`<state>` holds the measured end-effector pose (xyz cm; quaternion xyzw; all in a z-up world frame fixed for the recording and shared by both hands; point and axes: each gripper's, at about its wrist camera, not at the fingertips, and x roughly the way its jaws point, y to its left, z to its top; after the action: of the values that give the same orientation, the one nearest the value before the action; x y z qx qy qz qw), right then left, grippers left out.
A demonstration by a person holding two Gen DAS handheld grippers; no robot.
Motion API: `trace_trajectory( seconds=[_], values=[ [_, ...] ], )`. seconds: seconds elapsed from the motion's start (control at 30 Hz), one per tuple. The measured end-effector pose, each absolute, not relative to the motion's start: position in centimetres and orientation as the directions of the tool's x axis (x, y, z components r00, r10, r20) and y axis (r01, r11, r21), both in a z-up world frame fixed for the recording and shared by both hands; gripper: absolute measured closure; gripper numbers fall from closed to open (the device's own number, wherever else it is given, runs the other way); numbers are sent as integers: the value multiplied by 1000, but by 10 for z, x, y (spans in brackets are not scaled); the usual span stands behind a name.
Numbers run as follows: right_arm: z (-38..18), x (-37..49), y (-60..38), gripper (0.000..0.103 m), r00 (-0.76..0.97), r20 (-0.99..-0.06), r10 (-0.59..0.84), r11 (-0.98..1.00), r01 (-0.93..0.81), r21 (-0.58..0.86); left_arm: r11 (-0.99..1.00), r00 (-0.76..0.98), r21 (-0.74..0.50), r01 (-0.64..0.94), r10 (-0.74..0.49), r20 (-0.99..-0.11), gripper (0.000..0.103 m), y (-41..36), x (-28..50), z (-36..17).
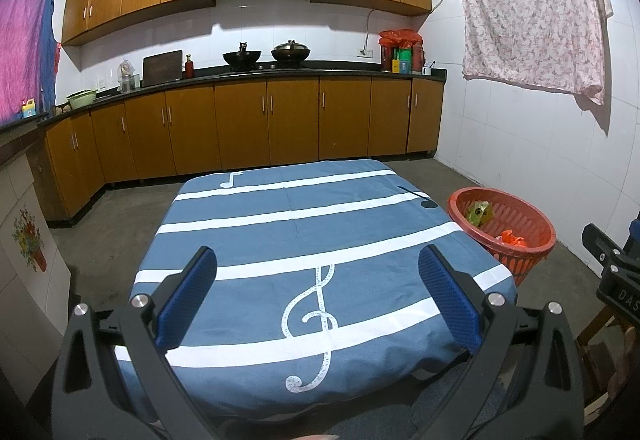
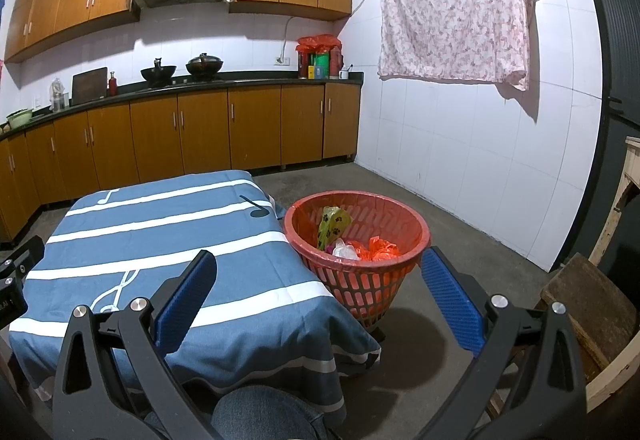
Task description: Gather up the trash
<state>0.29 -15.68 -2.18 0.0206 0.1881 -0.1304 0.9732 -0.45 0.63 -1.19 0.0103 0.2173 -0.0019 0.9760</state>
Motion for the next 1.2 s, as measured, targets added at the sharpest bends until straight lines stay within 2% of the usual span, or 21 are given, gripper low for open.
trace_trajectory(
  seconds=[1.2],
  values=[
    [-22,3,-160,2,895,-374,-244,965,261,-6,1000,901,15,8,-1,-433,4,10,-4,-20]
  ],
)
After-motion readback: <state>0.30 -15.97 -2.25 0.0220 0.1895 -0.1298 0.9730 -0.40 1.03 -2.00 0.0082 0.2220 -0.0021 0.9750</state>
